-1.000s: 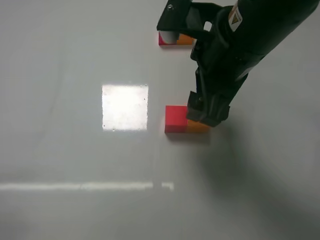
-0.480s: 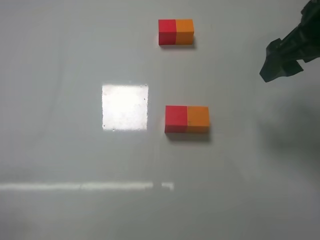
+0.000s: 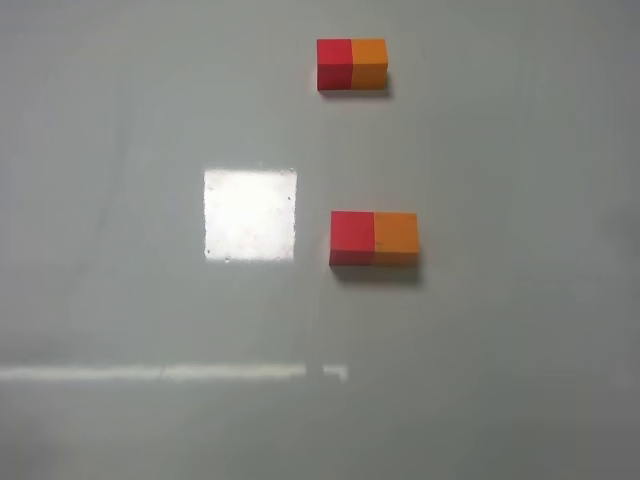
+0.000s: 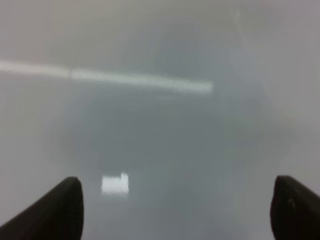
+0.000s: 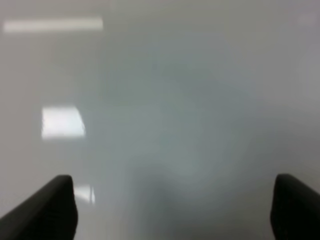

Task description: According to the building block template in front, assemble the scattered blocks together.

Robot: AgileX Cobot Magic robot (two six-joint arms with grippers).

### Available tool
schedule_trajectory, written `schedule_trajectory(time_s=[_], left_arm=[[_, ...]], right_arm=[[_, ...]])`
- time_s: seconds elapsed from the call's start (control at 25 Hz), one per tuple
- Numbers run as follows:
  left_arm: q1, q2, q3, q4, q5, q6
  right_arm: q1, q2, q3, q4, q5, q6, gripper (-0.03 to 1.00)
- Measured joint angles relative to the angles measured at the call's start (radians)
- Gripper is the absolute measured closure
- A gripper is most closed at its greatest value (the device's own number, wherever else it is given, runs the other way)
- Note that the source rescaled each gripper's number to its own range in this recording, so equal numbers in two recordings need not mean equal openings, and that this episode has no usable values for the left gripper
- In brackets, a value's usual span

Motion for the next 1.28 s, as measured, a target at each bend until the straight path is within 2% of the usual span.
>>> schedule_trajectory(time_s=[0.28,0.48,0.96,1.28], left_arm=[[0.000,0.000,0.000,0.000,0.000,0.000],[0.000,0.000,0.000,0.000,0.000,0.000],[0.000,0.000,0.000,0.000,0.000,0.001],[0.000,0.000,0.000,0.000,0.000,0.001]], right_arm=[[-0.008,-0.400,0.353,0.061,-0.050,-0.025,0.18],[-0.008,-0.612,0.523,0.063,-0.059,-0.046,0.20],[0.038,-0.914,0.557,0.073,-0.035,-0.089,0.24],[0.048,-0.931,0.558,0.069,-0.032,-0.079,0.24]])
